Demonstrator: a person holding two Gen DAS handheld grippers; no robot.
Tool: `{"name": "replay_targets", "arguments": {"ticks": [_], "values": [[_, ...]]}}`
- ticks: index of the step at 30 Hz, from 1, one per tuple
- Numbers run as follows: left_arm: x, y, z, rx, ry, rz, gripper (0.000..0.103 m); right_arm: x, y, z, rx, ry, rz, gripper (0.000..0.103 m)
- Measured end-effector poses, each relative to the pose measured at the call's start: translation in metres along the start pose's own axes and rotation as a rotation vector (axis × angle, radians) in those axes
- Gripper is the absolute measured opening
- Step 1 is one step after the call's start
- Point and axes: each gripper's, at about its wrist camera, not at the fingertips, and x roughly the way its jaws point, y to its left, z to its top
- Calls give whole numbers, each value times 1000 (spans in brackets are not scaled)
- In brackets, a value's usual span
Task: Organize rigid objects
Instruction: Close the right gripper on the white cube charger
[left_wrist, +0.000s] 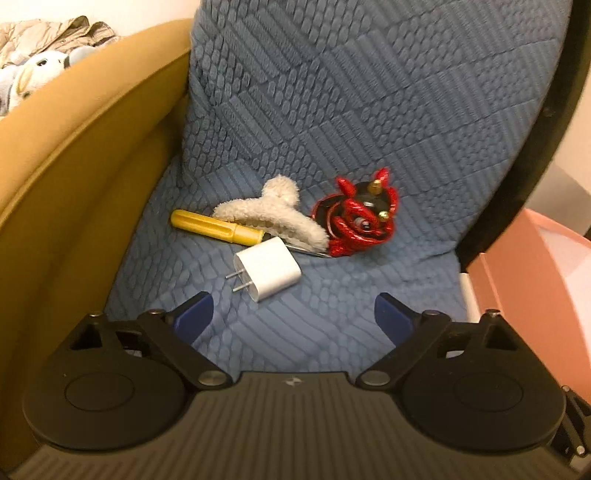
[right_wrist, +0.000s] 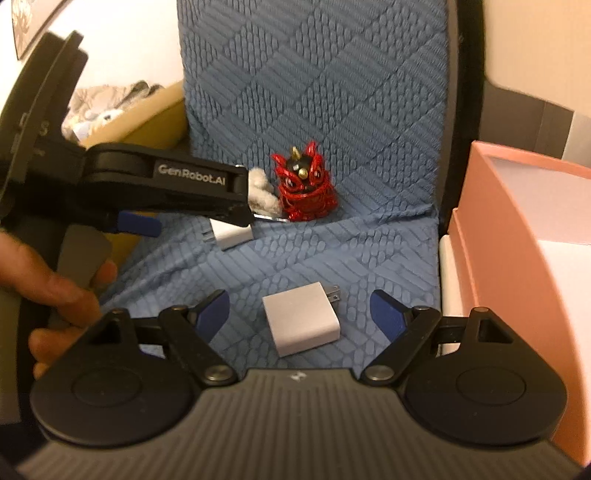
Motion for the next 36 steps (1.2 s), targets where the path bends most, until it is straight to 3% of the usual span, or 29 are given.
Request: {"name": "replay_targets", "arguments": {"ticks": [5, 9, 16, 21, 24, 30, 36], "values": [[28, 6, 4, 1, 18, 31, 85, 27, 1, -4, -23, 41, -9, 72], [46, 11, 8, 8, 27, 49, 84, 41, 4, -5, -46, 51, -3, 67], [66, 17, 14, -23, 29, 45, 81, 51, 12, -4, -130, 54, -29, 66], [77, 13, 12, -32, 34, 30, 78, 58, 10, -2, -122, 77, -23, 66], [79, 10, 12, 5, 28, 54, 69, 59, 10, -1, -108, 84, -12, 61], [78, 11, 11, 25, 20, 45, 68, 54, 15, -3, -161, 86, -28, 60], [65, 11, 1, 30, 36, 14, 68, 48, 12, -3, -136, 102, -44, 59]]}}
